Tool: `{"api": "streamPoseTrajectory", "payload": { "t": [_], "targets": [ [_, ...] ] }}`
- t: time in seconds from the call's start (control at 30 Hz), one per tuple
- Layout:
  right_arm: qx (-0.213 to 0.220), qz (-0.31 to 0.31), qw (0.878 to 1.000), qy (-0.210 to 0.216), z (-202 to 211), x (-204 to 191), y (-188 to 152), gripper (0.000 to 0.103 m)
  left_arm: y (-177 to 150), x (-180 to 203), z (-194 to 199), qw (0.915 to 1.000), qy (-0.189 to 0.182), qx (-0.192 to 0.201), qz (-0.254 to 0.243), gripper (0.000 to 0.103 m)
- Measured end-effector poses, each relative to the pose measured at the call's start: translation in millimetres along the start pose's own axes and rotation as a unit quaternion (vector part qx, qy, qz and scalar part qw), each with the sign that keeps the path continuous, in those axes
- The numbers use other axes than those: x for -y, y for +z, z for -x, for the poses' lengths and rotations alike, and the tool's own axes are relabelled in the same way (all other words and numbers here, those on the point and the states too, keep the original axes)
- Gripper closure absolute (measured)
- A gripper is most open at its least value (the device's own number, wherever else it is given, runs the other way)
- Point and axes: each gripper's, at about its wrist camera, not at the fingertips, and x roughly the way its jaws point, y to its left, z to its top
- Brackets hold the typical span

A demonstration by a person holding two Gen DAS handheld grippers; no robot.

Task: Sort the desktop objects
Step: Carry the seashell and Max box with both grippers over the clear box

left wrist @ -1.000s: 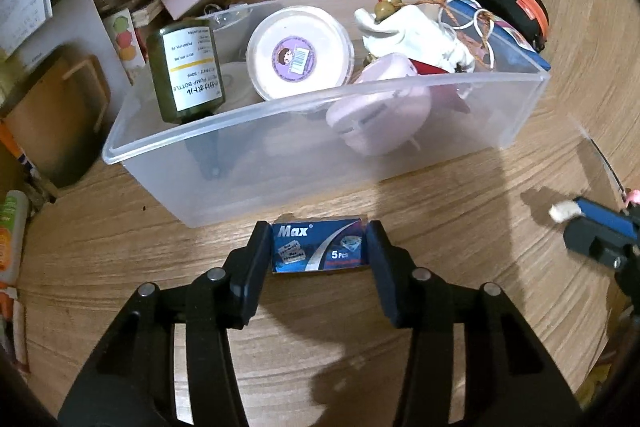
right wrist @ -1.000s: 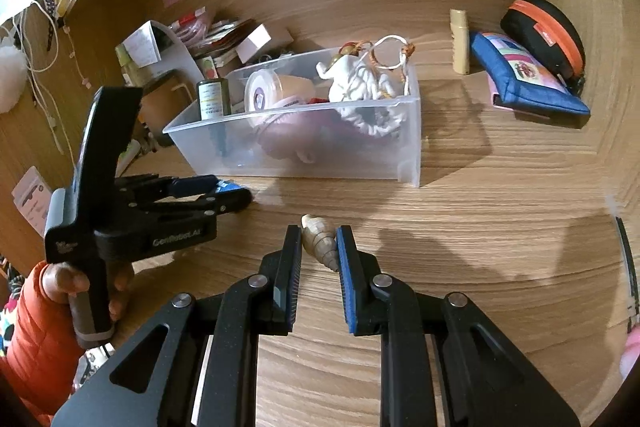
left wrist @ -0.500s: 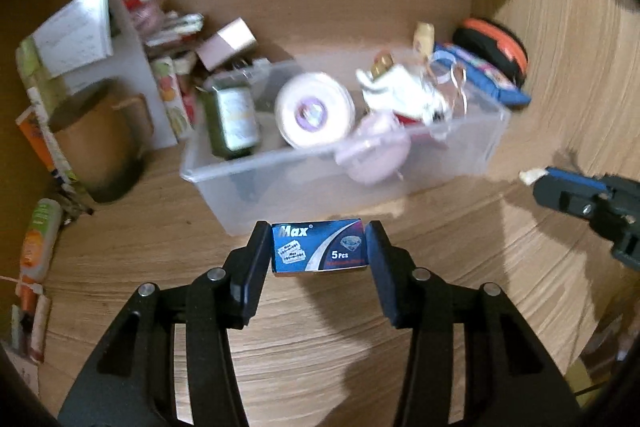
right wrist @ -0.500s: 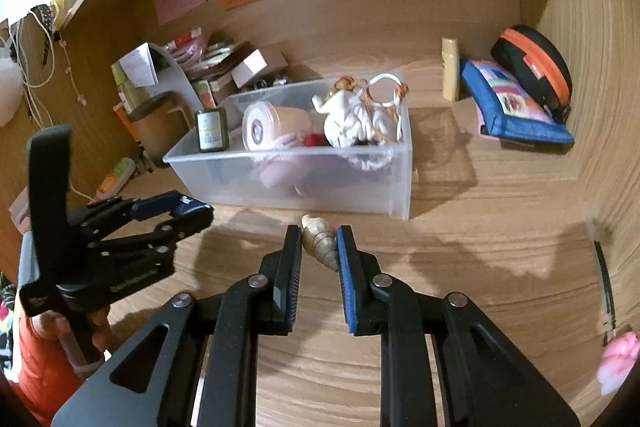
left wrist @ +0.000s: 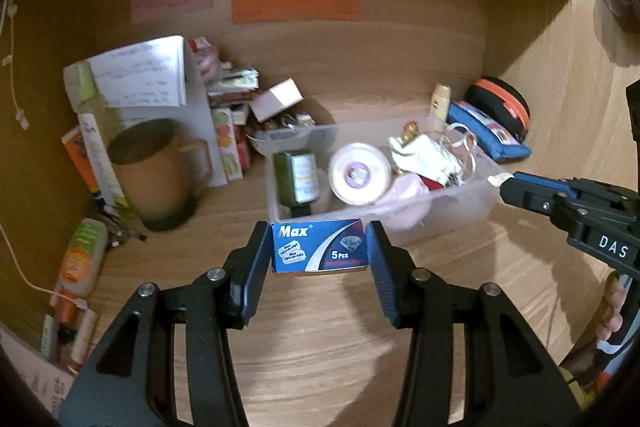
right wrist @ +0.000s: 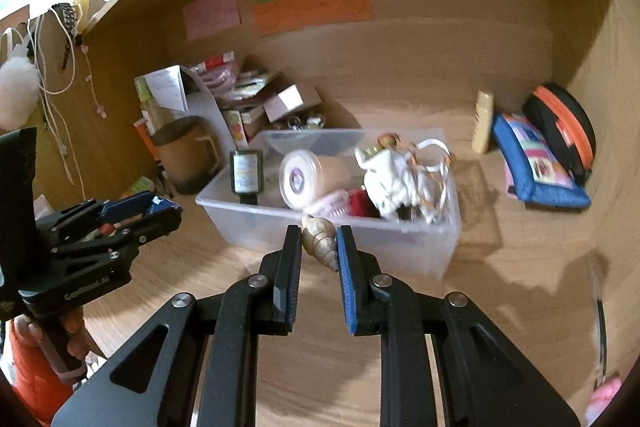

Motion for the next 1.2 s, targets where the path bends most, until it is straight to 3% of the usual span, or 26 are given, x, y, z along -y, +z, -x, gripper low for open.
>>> {"api": "streamPoseTrajectory", "payload": {
  "t": [0.47, 0.83, 1.2],
  "targets": [
    [0.024, 0.02, 1.0, 0.004, -22.3, 4.0, 38.1, 0.087, 41.5, -24.6, -17.7, 0.9989, -0.024, 0.012, 0.037, 0.056],
    [0.003, 0.024, 1.0, 0.004, -60.9, 17.5, 53.4, 0.087, 57.4, -7.3, -62.2, 0.9987, -0.043, -0.014, 0.023, 0.056],
    [-0.036, 0.005, 0.999, -0.003, -96.5, 38.1, 47.3, 0.087, 54.5, 8.4, -96.9, 0.9972, -0.057, -0.049, 0.006, 0.056]
  ]
}}
